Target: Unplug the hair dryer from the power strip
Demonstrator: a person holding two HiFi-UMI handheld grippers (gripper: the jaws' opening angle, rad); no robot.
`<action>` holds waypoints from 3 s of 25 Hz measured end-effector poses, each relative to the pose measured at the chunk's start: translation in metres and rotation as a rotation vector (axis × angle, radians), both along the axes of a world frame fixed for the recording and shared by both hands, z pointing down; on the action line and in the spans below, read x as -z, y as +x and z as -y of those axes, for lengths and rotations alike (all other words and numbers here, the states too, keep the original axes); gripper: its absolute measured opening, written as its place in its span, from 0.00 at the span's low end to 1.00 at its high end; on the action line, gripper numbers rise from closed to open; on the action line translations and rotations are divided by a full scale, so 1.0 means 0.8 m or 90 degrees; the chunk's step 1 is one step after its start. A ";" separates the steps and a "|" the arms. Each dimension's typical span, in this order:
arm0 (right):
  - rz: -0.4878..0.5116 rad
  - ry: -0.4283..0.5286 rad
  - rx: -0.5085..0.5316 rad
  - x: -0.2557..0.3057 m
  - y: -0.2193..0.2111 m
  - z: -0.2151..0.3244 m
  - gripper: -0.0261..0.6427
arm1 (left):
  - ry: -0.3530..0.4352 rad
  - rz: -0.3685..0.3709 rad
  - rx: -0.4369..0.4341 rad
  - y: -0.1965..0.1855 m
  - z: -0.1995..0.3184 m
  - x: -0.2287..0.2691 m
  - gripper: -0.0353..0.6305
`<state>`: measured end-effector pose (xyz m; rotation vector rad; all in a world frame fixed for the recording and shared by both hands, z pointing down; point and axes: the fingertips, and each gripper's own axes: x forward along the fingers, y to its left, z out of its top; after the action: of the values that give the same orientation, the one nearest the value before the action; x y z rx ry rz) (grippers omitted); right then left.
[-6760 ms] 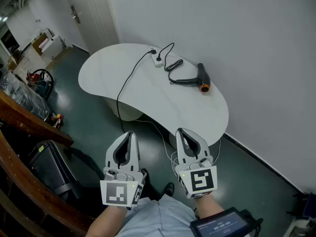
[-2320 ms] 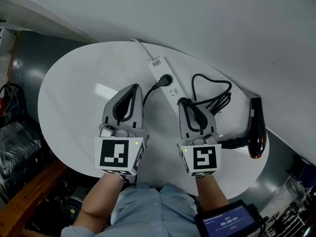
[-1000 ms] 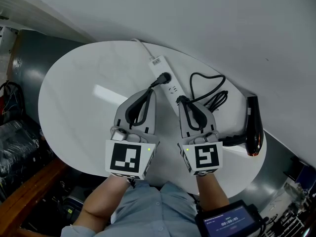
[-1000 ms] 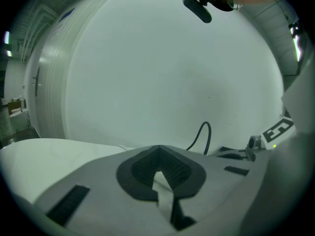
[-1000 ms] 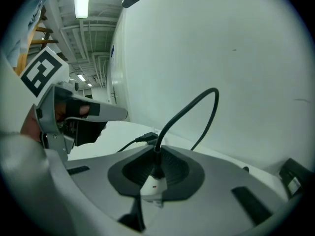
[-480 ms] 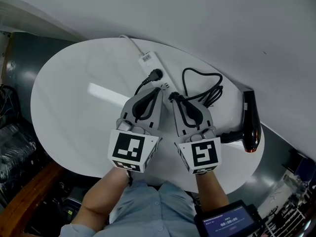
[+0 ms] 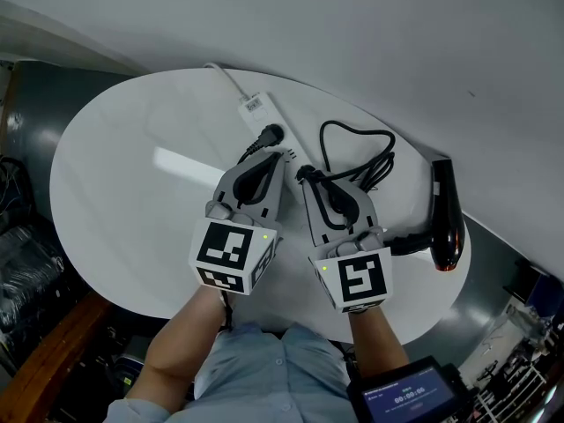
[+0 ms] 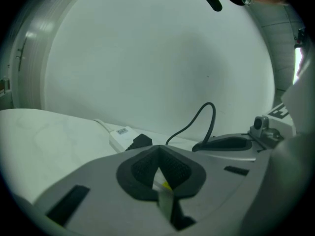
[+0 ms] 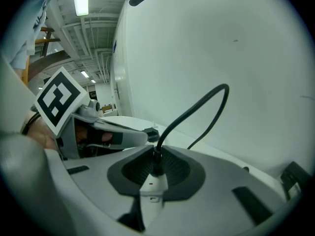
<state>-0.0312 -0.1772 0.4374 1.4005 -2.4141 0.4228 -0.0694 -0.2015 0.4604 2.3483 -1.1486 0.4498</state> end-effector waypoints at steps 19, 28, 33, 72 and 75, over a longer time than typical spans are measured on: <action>-0.046 -0.006 0.041 -0.014 -0.003 -0.012 0.19 | -0.047 -0.037 -0.023 0.005 0.000 -0.025 0.05; -0.083 -0.051 0.023 -0.029 -0.001 -0.012 0.13 | -0.057 -0.055 -0.028 0.009 -0.001 -0.025 0.05; -0.057 -0.015 0.022 -0.016 -0.004 -0.005 0.11 | -0.055 -0.049 -0.031 0.009 -0.001 -0.025 0.05; 0.053 0.244 -0.010 0.296 0.077 -0.163 0.05 | 0.450 0.025 0.115 0.023 -0.189 0.384 0.05; 0.056 0.277 -0.012 0.317 0.070 -0.167 0.04 | 0.474 0.030 0.123 0.011 -0.199 0.398 0.05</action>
<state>0.0245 -0.0436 0.1839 1.6019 -2.6768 -0.0477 -0.0604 -0.0426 0.1419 2.7879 -1.7769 -0.0103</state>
